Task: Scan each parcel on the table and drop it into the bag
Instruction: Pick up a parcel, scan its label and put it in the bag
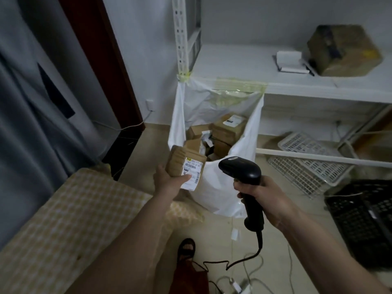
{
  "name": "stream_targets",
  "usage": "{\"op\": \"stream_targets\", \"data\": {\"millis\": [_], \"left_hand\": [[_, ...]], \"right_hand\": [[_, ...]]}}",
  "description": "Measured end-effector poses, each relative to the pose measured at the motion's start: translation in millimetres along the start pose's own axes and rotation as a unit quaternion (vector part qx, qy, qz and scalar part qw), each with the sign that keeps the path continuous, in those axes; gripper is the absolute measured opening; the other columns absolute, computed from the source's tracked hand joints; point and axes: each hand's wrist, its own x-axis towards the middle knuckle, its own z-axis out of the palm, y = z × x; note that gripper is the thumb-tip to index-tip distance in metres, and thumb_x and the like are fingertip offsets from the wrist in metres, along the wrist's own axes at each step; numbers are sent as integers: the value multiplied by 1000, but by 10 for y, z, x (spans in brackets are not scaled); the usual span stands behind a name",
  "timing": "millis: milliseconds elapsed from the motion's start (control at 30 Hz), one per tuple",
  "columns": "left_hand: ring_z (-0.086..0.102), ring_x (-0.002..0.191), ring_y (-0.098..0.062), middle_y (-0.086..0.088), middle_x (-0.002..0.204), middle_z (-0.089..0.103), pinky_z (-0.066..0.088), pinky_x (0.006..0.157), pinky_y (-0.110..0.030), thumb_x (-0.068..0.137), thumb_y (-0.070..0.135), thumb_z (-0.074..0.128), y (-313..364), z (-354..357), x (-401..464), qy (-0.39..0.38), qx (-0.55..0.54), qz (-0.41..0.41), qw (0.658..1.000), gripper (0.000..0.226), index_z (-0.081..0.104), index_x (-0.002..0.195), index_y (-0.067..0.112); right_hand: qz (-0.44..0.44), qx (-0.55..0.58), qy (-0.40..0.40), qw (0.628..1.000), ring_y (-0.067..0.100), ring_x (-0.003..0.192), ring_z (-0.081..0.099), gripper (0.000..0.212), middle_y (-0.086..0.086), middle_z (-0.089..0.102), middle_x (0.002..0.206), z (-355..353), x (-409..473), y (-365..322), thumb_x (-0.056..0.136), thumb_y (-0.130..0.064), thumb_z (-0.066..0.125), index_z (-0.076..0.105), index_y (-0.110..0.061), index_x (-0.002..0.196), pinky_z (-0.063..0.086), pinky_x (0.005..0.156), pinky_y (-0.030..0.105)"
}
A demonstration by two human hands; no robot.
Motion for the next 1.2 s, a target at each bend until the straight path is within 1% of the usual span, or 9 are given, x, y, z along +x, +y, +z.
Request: {"op": "stream_targets", "data": {"millis": [133, 267, 433, 567, 700, 800, 933, 1067, 1200], "left_hand": [[58, 113, -30, -9, 120, 60, 52, 94, -44, 35, 41, 83, 375, 374, 667, -7, 69, 31, 997, 95, 52, 122, 16], [36, 130, -30, -13, 139, 35, 39, 107, -39, 65, 15, 84, 705, 786, 1232, -32, 149, 69, 986, 83, 43, 138, 16], [30, 132, -28, -8, 139, 27, 37, 109, -42, 71, 21, 83, 696, 1316, 1922, -92, 245, 116, 958, 86, 36, 142, 26], [28, 131, -26, -6, 144, 28, 28, 109, -34, 82, 32, 76, 596, 1660, 2174, -185, 376, 152, 895, 78, 31, 146, 31], [32, 136, -32, -9, 147, 33, 33, 111, -42, 83, 34, 72, 505, 1884, 2383, -408, 428, 147, 793, 70, 39, 145, 28], [35, 134, -33, -10, 150, 28, 33, 109, -42, 86, 28, 71, 485, 1927, 2514, -432, 427, 110, 787, 61, 46, 141, 24], [33, 140, -29, -2, 161, 15, 37, 112, -39, 94, 17, 60, 411, 1957, 2580, -486, 447, 127, 741, 42, 56, 136, 18], [48, 129, -24, -4, 143, 50, 42, 107, -35, 97, 11, 54, 414, 1924, 2575, -468, 446, 124, 753, 40, 56, 136, 19], [48, 130, -23, -4, 141, 52, 42, 108, -35, 96, 8, 56, 430, 1829, 2602, -385, 434, 142, 802, 40, 57, 135, 18]], "right_hand": [[21, 2, 31, 999, 23, 81, 62, 17, 9, 66, 82, -33, 541, -88, 82, -10, 71, 68, -8, 98, 52, 83, 39], [60, 18, 70, 996, 26, 82, 64, 20, 13, 68, 84, -35, 1134, -136, 81, -11, 72, 68, -8, 100, 52, 85, 41], [120, 38, 119, 985, 28, 80, 63, 21, 20, 68, 86, -60, 1756, -128, 80, -10, 72, 68, 0, 98, 52, 88, 46], [158, 46, 140, 976, 27, 78, 62, 19, 16, 67, 83, -77, 2114, -86, 81, -8, 71, 67, 0, 98, 51, 86, 44], [184, 49, 155, 969, 28, 78, 62, 20, 18, 67, 85, -47, 2381, -71, 80, -8, 71, 67, 0, 98, 51, 84, 43], [191, 57, 157, 967, 27, 79, 62, 19, 17, 66, 84, 14, 2503, -97, 81, -6, 70, 67, 0, 98, 51, 84, 42], [192, 56, 151, 968, 24, 81, 65, 20, 13, 67, 83, 77, 2582, -137, 81, -9, 70, 68, -4, 100, 53, 82, 37], [201, 45, 152, 967, 26, 83, 66, 21, 12, 69, 83, 98, 2604, -141, 80, -12, 71, 68, -6, 100, 53, 86, 41], [190, 41, 144, 970, 28, 83, 64, 21, 13, 67, 83, 157, 2622, -177, 81, -12, 71, 68, -4, 100, 52, 86, 43]]}}
